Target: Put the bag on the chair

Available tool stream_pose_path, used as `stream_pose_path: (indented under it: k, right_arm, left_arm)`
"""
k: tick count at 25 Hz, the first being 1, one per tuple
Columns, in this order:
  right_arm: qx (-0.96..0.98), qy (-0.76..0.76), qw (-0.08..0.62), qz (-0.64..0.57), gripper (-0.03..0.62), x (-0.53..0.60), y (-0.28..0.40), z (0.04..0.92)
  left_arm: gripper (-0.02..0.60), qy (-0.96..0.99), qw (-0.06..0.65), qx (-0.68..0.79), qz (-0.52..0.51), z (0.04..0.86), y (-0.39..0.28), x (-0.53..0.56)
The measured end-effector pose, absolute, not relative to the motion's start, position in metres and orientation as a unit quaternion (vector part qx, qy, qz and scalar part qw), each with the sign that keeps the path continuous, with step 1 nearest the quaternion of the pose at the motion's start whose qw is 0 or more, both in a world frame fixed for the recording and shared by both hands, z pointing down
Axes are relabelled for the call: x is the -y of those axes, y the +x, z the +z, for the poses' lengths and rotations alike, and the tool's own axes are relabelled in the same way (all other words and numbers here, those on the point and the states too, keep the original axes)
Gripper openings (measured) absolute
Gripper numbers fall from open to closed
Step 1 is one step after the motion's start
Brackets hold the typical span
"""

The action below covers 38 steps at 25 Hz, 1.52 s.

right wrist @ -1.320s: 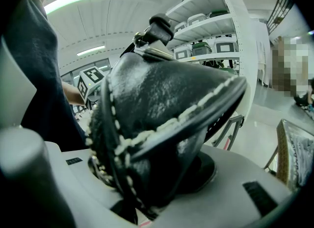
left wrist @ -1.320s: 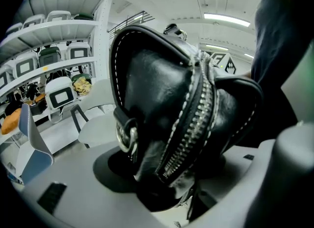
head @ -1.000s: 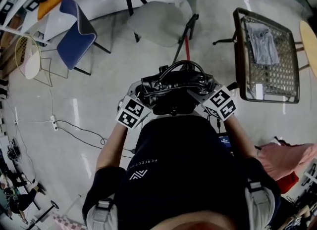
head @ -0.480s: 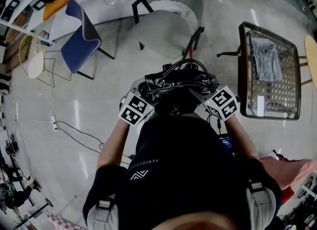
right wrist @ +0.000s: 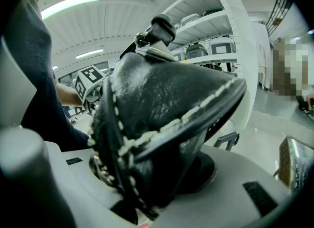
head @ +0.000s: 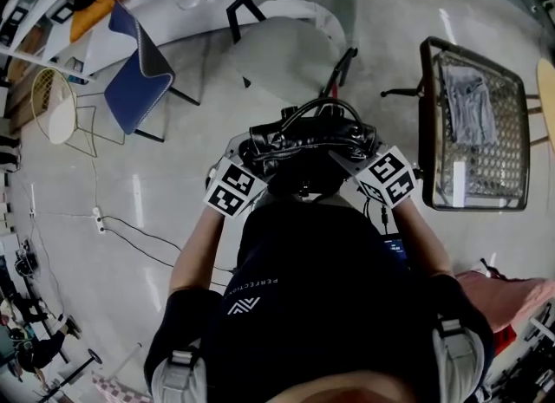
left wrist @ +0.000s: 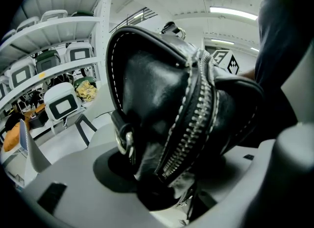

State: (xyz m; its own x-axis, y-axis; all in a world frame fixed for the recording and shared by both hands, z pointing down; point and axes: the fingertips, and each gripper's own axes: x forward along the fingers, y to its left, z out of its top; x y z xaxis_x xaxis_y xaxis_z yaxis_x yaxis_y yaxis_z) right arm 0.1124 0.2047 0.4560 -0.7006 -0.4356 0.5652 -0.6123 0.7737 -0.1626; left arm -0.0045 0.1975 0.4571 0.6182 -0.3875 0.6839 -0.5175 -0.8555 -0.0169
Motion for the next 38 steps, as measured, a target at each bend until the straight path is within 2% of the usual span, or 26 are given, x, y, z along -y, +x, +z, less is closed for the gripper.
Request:
stream_pose_path:
  k: [38]
  right_arm:
    - [0.865,0.357,0.262,0.237,0.192,0.032,0.053,0.488]
  left_arm:
    - [0.301,0.906,0.105,0.172,0.373,0.494,-0.062,0.055]
